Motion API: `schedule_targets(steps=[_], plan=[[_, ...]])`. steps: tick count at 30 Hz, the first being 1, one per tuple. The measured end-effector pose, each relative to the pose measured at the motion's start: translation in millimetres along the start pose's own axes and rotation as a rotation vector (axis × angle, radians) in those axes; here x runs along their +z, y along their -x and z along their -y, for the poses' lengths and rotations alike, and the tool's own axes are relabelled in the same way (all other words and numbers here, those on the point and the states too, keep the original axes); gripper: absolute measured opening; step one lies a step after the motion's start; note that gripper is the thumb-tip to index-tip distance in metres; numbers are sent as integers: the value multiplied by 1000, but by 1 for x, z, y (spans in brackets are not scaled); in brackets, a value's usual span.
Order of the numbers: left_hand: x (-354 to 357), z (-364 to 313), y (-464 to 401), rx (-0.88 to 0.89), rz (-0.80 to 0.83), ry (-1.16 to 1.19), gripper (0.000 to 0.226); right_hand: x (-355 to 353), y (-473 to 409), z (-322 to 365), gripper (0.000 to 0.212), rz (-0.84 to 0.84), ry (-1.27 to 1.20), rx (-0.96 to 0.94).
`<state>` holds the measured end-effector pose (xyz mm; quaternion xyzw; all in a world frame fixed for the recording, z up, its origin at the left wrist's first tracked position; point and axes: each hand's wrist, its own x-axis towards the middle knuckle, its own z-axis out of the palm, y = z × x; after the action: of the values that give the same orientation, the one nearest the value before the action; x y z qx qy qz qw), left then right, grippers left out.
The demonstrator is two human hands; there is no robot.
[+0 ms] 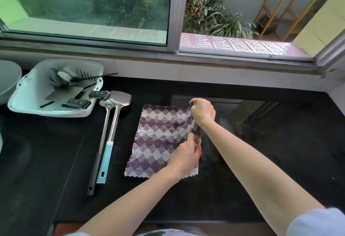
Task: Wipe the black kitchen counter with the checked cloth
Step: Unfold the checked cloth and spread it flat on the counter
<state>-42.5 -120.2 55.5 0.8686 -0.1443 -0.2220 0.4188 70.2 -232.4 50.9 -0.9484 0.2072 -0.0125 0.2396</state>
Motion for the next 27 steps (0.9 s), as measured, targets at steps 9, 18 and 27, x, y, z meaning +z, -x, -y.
schedule_targets(steps=[9,18,27], plan=[[-6,39,3,-81,-21,-7,16,26,5,-2,52,136,-31,-72],[25,53,5,-52,139,-10,20,40,10,-31,54,194,-158,-94],[27,68,-2,-94,-60,-523,41,52,24,-56,45,160,65,-208]])
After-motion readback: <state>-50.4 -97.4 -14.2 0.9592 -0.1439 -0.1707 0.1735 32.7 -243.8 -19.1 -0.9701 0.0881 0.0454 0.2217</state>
